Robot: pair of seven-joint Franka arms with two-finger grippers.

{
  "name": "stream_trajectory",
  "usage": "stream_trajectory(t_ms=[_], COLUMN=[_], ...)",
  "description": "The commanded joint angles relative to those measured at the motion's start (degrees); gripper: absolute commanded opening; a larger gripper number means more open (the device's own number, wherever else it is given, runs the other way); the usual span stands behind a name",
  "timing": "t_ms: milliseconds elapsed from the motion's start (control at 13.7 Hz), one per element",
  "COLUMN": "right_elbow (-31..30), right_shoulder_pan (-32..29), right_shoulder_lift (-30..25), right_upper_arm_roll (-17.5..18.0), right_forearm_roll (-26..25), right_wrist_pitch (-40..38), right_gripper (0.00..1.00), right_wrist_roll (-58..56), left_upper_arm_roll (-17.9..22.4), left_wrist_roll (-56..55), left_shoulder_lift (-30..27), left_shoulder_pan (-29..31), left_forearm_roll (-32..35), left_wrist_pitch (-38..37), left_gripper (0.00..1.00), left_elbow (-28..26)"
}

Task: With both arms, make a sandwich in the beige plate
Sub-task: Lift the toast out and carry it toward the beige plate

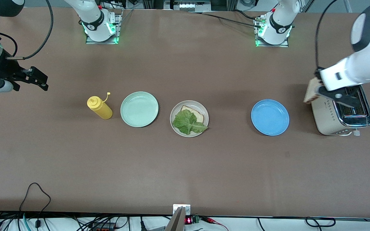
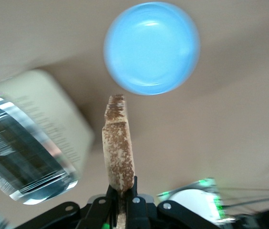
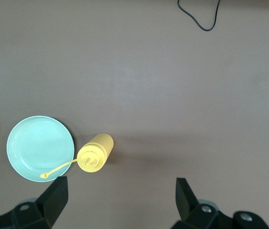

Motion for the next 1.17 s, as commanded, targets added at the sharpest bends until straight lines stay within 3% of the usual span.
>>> stream_trajectory(t_ms=[0,146,365,658,804,1096], right_elbow=[-0.9,-0.9,-1.0,-0.9,-0.8,-0.3], right_shoulder_pan=[-0.6,-1.2,-2.2,-2.5,-2.3,-2.0], right_shoulder_lift=[-1.4,-1.5,-1.5,-1.6,-1.6,-1.6], right_upper_arm_roll=[-0.2,0.1,0.0,0.1,0.2,0.5], right_forearm_roll=[-0.1,0.4,4.1,4.3,4.2,3.5], right_wrist_pitch=[0.2,0.2,0.2,-1.2,-1.2,-1.3], right_gripper=[1.00,1.00,1.00,1.00,1.00,1.00], right_wrist_roll=[-0.5,-1.1,-2.7,-4.8,-4.8,-4.3], left_upper_arm_roll=[-2.2,-2.2,-2.1,-2.3,-2.4,-2.5], left_wrist_roll=[-2.8,-6.7,-7.0,-4.9,1.3,25.4], left_shoulder_lift=[2.9,5.7,11.8,21.4,25.5,32.0], left_shoulder_pan=[-2.6,-4.7,-4.6,-5.1,-6.8,-11.1], left_forearm_roll=[-7.8,-18.8,-33.6,-53.5,-59.4,-76.5], left_wrist_pitch=[-2.7,-0.4,9.2,22.2,28.9,41.1], left_gripper=[0.01,0.01,0.01,0.00,0.00,0.00], left_elbow=[2.7,2.7,2.2,1.6,1.2,-4.5])
